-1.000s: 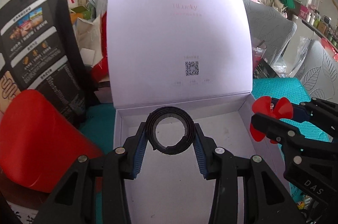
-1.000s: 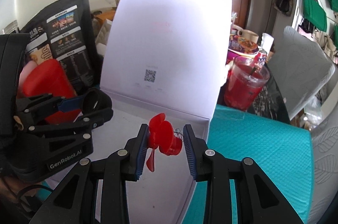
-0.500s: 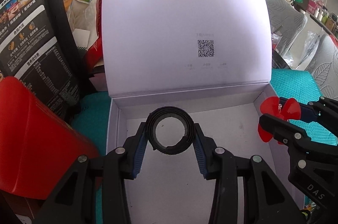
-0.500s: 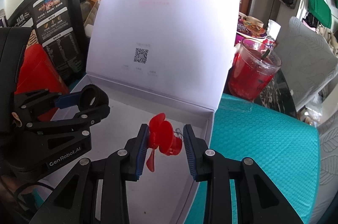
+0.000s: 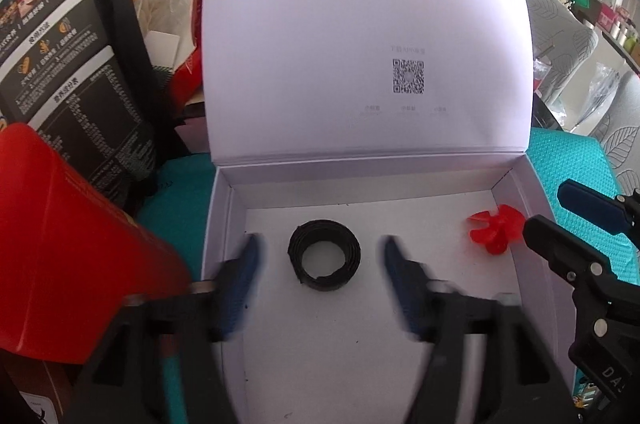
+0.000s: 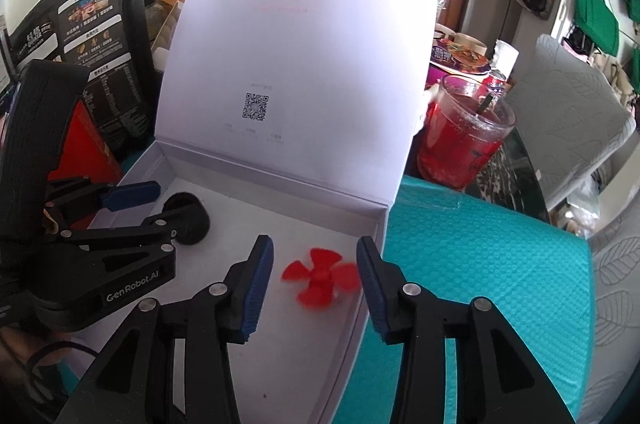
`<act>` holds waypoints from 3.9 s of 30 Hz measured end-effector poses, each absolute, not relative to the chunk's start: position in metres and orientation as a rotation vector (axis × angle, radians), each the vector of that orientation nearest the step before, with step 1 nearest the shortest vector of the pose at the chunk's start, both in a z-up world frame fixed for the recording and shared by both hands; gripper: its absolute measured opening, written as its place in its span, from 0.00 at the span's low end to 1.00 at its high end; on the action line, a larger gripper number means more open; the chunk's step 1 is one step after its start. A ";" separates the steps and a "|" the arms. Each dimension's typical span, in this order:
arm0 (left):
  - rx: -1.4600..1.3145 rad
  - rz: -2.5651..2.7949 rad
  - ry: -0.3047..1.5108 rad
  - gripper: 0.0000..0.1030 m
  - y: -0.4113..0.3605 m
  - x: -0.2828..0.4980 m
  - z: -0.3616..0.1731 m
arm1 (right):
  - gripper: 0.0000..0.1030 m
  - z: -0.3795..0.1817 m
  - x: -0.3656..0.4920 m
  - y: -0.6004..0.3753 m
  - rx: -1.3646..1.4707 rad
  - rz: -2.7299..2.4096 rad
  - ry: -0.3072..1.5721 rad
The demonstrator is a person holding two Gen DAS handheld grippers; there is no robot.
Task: Organize rigid objects
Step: 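Open both tools to release the ring and fan in the box, then withdraw both tools from the box back toward the remaining items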
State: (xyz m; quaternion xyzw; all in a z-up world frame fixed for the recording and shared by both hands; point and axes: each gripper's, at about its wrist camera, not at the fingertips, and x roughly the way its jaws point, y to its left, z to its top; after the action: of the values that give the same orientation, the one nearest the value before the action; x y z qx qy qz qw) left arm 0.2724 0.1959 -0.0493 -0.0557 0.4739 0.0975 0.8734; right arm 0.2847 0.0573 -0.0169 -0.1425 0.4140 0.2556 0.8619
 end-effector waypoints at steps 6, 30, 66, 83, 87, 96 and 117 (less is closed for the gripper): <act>-0.106 0.204 0.964 0.80 0.190 0.267 -0.035 | 0.42 -0.009 0.280 0.051 -0.297 0.530 0.858; -0.080 0.188 0.794 0.80 0.169 0.197 0.063 | 0.42 0.074 0.219 0.022 -0.259 0.503 0.713; -0.040 0.096 0.659 0.81 0.116 0.048 0.123 | 0.69 0.133 0.066 -0.047 -0.225 0.418 0.551; -0.051 0.018 0.692 0.81 0.086 -0.001 0.099 | 0.70 0.111 0.003 -0.083 -0.209 0.376 0.547; -0.054 -0.017 0.696 0.81 0.076 -0.006 0.092 | 0.70 0.101 -0.004 -0.093 -0.198 0.362 0.565; -0.041 -0.083 0.732 0.80 0.052 -0.005 0.072 | 0.70 0.081 -0.012 -0.115 -0.177 0.314 0.595; -0.015 -0.136 0.846 0.80 0.013 0.027 0.018 | 0.75 0.029 -0.003 -0.150 -0.162 0.239 0.666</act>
State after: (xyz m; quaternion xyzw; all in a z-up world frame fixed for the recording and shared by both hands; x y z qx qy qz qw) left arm 0.0273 0.0132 0.0181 -0.0072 0.4101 -0.0658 0.9096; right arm -0.0034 -0.1503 0.0287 -0.0791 0.3256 0.1168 0.9349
